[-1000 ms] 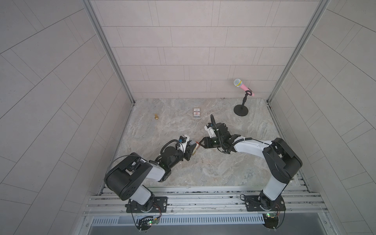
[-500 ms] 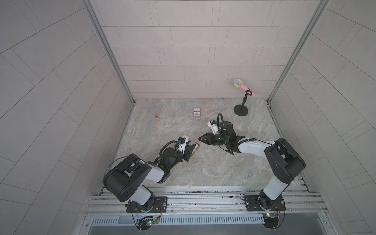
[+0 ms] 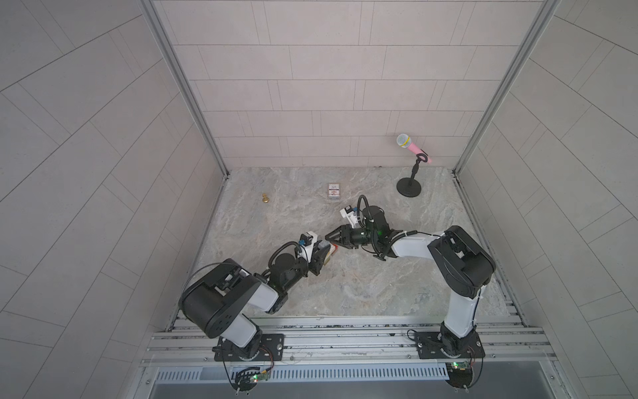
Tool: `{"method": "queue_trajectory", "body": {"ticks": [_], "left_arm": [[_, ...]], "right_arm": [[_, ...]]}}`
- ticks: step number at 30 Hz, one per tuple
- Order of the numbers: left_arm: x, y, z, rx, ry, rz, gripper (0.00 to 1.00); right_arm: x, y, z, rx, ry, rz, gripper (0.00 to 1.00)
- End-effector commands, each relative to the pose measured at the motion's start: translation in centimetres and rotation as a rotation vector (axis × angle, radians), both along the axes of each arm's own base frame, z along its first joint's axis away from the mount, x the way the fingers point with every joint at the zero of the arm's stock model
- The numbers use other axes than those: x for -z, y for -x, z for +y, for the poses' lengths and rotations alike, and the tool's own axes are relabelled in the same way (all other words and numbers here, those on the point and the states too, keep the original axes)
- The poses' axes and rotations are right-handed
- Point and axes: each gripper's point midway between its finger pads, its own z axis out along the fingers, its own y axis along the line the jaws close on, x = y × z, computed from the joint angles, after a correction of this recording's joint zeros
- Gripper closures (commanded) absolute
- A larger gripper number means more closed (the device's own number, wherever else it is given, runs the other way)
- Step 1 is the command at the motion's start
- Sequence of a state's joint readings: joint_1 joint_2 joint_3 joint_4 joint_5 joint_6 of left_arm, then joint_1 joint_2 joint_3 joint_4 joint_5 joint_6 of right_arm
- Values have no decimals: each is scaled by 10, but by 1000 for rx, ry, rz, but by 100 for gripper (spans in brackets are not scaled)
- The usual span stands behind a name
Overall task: Assemble the letter h with lego
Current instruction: Assemble the lego brick with the lego brick.
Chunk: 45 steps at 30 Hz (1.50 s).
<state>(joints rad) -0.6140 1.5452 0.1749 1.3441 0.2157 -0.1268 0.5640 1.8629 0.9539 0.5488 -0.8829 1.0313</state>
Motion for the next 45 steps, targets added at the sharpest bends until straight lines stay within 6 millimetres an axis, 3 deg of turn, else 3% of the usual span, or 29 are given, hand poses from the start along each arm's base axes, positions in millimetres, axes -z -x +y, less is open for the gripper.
{"method": "queue_trajectory", "body": {"ticks": [1, 7, 20, 29, 39, 45], "left_arm": [[17, 4, 1, 2, -33, 44, 70], [18, 2, 3, -9, -38, 46, 69], [11, 0, 5, -27, -28, 26, 51], [-4, -1, 4, -26, -4, -11, 45], [-23, 4, 2, 0, 27, -36, 23], [-32, 8, -4, 42, 49, -33, 20]], "right_arm": [[-19, 18, 15, -93, -76, 3, 58], [-31, 26, 19, -122, -121, 5, 63], [-18, 43, 23, -160, -85, 54, 71], [-15, 47, 26, -177, -75, 64, 75], [-13, 49, 28, -184, -60, 66, 75], [-13, 50, 28, -185, -59, 67, 75]]}}
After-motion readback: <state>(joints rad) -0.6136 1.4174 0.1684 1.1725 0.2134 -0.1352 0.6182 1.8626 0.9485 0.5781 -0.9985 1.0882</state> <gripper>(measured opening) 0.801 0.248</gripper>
